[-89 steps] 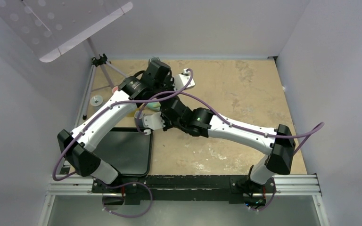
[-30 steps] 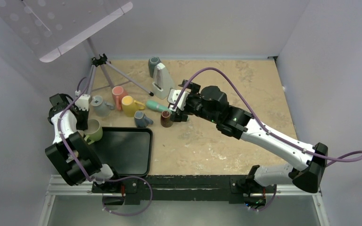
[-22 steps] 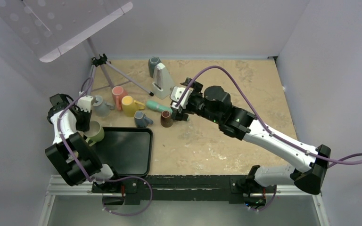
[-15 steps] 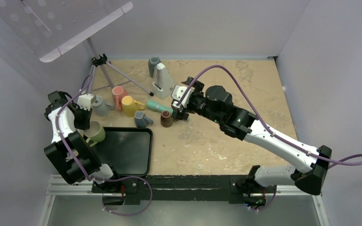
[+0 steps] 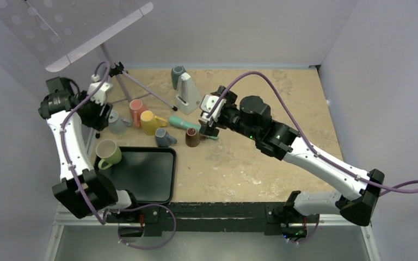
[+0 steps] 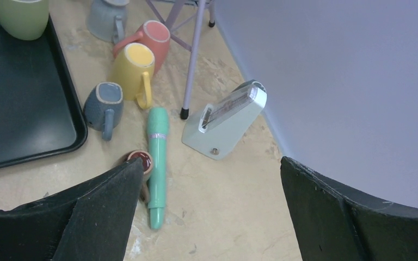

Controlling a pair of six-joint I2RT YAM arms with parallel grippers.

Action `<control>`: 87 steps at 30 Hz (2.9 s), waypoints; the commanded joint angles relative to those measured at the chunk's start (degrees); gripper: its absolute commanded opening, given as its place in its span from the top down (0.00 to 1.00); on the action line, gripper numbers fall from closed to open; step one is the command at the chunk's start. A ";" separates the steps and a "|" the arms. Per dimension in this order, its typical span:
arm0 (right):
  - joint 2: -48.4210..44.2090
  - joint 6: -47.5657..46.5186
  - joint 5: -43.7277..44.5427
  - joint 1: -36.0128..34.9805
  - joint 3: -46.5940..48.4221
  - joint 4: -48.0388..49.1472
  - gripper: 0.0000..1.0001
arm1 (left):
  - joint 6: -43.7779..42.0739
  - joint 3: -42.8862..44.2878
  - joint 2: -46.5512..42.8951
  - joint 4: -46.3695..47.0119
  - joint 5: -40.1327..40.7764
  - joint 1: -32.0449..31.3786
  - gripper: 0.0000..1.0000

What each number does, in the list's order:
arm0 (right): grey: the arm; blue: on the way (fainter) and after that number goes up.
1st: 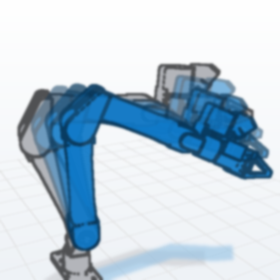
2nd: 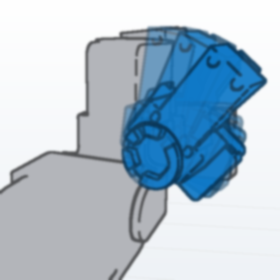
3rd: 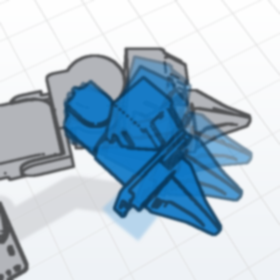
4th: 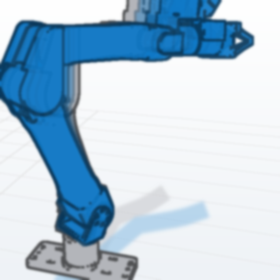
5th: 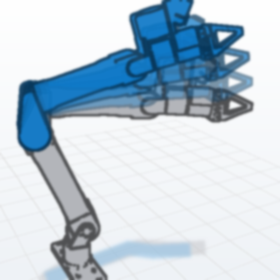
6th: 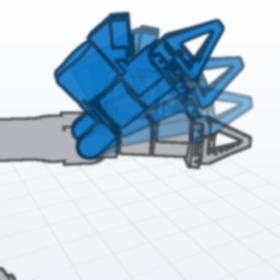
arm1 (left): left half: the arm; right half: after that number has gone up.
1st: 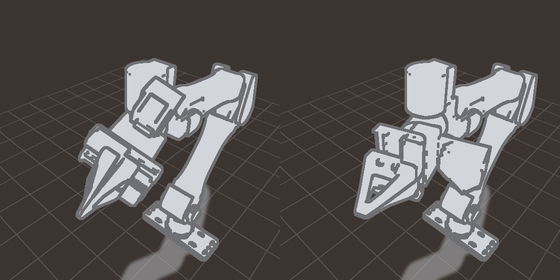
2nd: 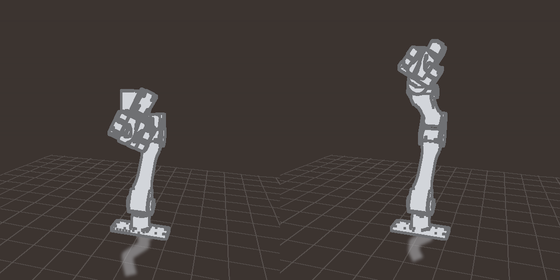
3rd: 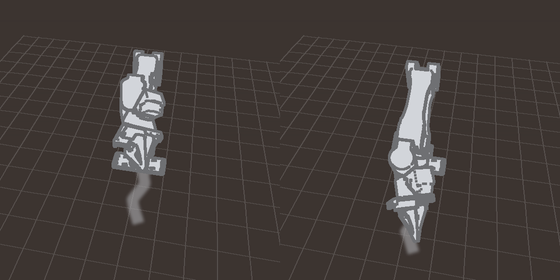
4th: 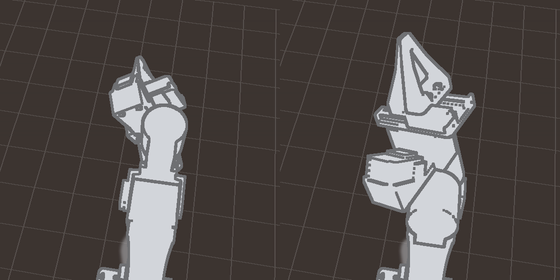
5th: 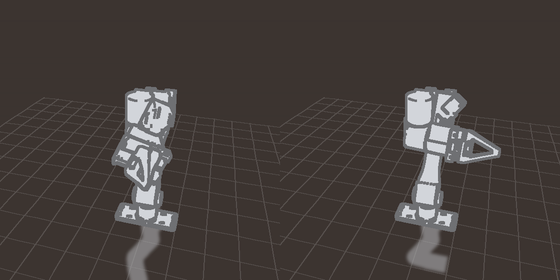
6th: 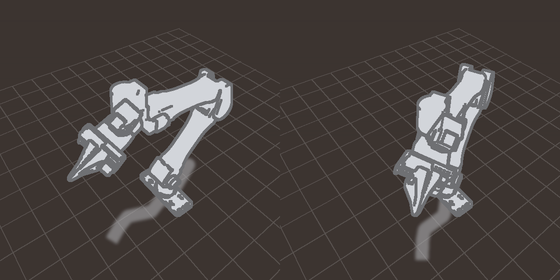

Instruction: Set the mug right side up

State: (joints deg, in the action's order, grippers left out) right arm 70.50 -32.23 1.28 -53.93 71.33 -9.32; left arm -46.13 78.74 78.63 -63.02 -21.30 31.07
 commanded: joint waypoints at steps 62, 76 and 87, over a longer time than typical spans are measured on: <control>-0.20 65.43 -35.24 18.41 -7.10 31.11 0.04 | 57.63 25.20 1.93 16.91 -30.01 -43.41 1.00; 8.31 72.60 -43.02 17.75 -3.58 40.64 0.29 | 66.63 32.71 7.74 26.12 -28.45 -49.10 1.00; 7.89 64.53 -36.84 17.29 0.74 41.04 1.00 | 68.87 26.13 6.29 28.74 -28.89 -49.90 1.00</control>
State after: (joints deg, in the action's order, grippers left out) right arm 81.47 40.49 -42.46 -36.36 68.34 31.99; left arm 19.97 107.04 87.07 -35.99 -48.71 -18.28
